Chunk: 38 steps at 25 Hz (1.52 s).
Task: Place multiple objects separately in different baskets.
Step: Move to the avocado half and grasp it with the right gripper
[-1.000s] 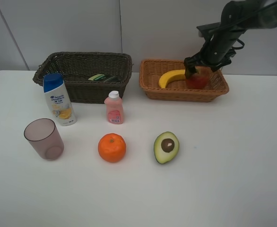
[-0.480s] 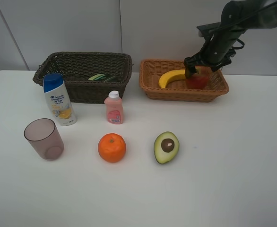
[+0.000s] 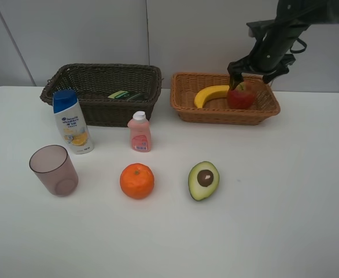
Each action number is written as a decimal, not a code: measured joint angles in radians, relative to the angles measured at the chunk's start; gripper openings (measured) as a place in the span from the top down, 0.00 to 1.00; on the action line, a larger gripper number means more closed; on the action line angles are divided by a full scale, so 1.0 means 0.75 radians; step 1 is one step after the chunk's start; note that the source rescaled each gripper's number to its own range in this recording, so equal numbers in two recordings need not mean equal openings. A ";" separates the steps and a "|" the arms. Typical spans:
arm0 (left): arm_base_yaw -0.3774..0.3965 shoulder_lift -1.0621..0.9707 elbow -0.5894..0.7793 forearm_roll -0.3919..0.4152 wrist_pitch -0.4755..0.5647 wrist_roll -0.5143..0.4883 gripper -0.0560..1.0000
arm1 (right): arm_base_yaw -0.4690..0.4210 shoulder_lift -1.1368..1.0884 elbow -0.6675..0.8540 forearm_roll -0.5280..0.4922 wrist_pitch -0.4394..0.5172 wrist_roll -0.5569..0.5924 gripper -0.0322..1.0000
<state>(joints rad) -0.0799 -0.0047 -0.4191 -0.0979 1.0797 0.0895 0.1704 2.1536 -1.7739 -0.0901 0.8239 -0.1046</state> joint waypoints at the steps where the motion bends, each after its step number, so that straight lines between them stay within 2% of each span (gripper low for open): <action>1: 0.000 0.000 0.000 0.000 0.000 0.000 0.00 | 0.000 -0.012 0.000 0.000 0.018 0.000 0.00; 12: 0.000 0.000 0.000 0.000 0.000 0.000 0.00 | 0.058 -0.155 -0.001 -0.001 0.231 0.026 0.00; 22: 0.000 0.000 0.000 0.000 0.000 0.000 0.00 | 0.165 -0.341 0.242 -0.001 0.248 0.081 0.00; 29: 0.000 0.000 0.000 0.000 0.000 0.000 0.00 | 0.261 -0.447 0.449 -0.001 0.210 0.171 0.00; 38: 0.000 0.000 0.000 0.000 0.000 0.000 0.00 | 0.385 -0.479 0.721 0.039 0.005 0.266 0.00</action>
<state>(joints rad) -0.0799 -0.0047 -0.4191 -0.0979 1.0797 0.0895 0.4591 1.7947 -1.2328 -0.0608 0.8273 0.0951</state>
